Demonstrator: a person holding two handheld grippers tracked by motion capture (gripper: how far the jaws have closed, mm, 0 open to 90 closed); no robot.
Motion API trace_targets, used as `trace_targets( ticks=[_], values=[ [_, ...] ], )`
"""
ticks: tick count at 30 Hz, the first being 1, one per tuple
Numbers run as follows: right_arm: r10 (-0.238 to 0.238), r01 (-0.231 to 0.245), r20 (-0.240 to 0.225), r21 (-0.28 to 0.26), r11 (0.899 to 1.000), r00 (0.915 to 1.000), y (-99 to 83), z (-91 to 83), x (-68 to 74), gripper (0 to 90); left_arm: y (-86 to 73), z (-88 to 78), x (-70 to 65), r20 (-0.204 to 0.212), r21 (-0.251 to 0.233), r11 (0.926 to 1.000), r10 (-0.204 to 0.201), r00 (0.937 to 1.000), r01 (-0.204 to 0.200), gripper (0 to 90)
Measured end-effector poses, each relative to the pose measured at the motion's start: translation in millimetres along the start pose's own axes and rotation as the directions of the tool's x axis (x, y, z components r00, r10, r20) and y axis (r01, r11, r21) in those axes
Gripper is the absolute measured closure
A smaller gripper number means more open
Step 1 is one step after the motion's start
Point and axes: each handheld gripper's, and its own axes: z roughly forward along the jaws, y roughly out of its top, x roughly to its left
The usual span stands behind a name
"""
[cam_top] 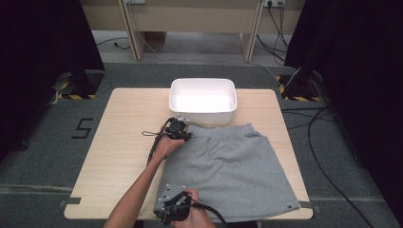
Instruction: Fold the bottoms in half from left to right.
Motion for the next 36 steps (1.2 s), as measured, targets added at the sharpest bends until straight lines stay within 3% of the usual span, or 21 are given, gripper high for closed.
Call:
trace_targets(
  ticks=[1,4,6,10,13,17,22,27,36],
  values=[
    [-0.018,0.018,-0.003,0.007,1.000,0.9998,-1.3,2.1,0.0,39.2,0.1,0.1,-0.6,-0.003,0.000,1.0000,0.001,1.0000,-0.001,78.2],
    [-0.056,0.056,0.043,0.002,0.998,0.9975,-2.8,1.5,0.3,49.5,0.1,0.1,-1.0,-0.005,0.000,1.0000,0.002,1.0000,-0.002,78.2],
    [-0.030,0.031,0.050,-0.004,1.000,0.9983,-3.5,0.4,-0.8,58.9,0.0,0.1,-0.9,-0.004,-0.001,1.0000,0.003,1.0000,-0.003,78.2],
    [-0.031,0.033,0.055,-0.025,0.999,0.9980,-7.5,-1.9,-4.3,75.7,0.2,0.5,-1.2,-0.007,-0.003,1.0000,0.003,1.0000,-0.003,78.3],
    [-0.041,0.043,0.040,-0.034,0.999,0.9984,-8.6,-2.4,-6.6,83.2,0.4,0.3,-2.0,-0.012,-0.003,1.0000,0.009,0.9999,-0.009,78.6],
    [-0.024,0.024,0.008,-0.048,0.999,0.9997,-10.5,-4.7,-8.0,85.4,1.0,-3.0,-3.0,-0.019,-0.001,0.9996,0.027,0.9994,-0.028,79.6],
    [-0.020,0.018,-0.024,-0.087,0.996,0.9995,-5.1,-15.4,-6.5,85.7,1.5,-12.6,2.4,-0.020,0.003,0.9998,0.022,0.9996,-0.022,79.9],
    [-0.046,0.040,-0.045,-0.133,0.990,0.9979,3.2,-23.0,-4.9,85.7,4.8,-29.0,8.2,-0.030,-0.005,0.9995,0.030,0.9991,-0.030,79.9],
    [-0.054,0.037,-0.085,-0.193,0.980,0.9949,16.4,-32.7,5.0,85.8,5.3,-56.6,25.2,-0.052,0.027,0.9988,0.042,0.9977,-0.041,79.9]
  ],
)
